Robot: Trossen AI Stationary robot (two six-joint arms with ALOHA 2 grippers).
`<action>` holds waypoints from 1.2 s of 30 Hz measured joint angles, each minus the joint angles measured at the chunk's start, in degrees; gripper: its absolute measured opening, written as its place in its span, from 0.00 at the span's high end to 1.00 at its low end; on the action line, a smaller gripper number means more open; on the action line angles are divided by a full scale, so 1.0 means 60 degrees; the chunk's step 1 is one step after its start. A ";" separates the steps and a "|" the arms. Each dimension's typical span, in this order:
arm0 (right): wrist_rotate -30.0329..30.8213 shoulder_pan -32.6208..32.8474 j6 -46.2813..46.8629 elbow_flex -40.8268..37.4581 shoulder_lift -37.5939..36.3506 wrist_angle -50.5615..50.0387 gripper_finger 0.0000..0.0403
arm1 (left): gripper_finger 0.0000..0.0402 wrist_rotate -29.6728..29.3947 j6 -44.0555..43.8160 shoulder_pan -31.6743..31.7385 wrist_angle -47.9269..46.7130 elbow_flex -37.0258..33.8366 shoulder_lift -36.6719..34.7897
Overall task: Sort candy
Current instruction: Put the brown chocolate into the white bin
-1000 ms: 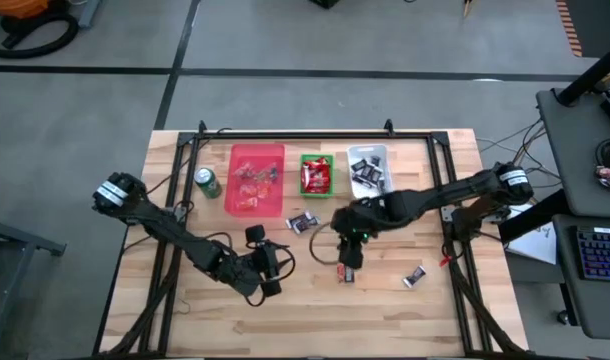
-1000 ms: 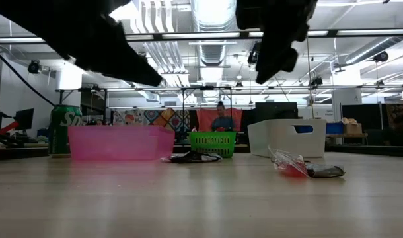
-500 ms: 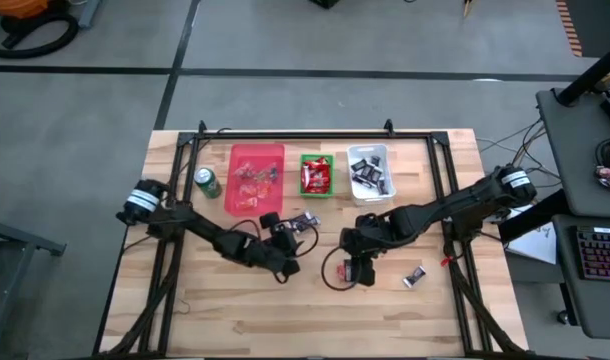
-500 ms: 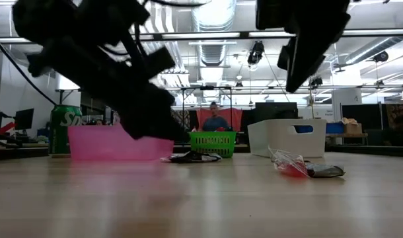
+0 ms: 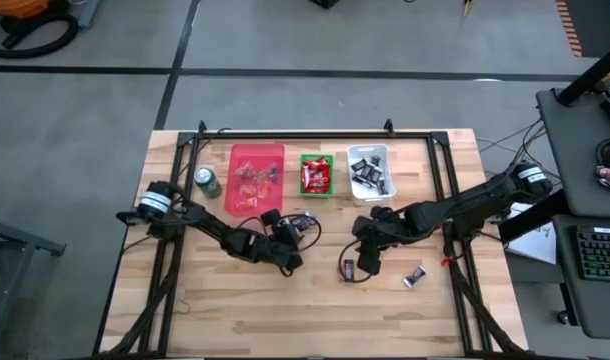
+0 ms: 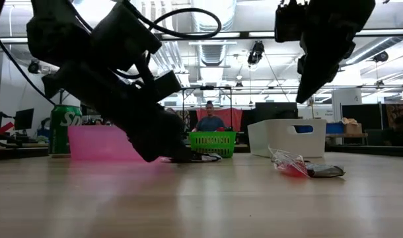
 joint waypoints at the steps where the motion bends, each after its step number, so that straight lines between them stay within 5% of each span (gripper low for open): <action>1: 0.0040 0.0000 -0.0017 -0.0099 -0.0057 0.0200 0.63 | 0.64 0.0000 -0.0006 0.0023 0.0007 0.0001 0.0032; 12: 0.1063 0.0000 -0.0661 -0.0419 -0.0080 0.0965 0.63 | 0.98 0.0238 -0.0003 -0.0009 -0.0008 0.0000 0.0088; 22: 0.1848 -0.0018 -0.3407 -0.1283 0.0720 0.5550 0.63 | 1.00 0.1297 0.0603 -0.0334 0.0719 0.0000 -0.0440; 29: 0.1907 -0.0087 -0.4365 -0.1086 0.1830 0.6909 0.63 | 1.00 0.1676 0.0711 -0.0370 0.1124 0.0004 -0.0558; 36: 0.4221 -0.0415 -0.3773 -0.0948 0.2763 0.7502 0.63 | 1.00 0.0990 0.0907 -0.0238 0.0846 -0.0002 -0.0551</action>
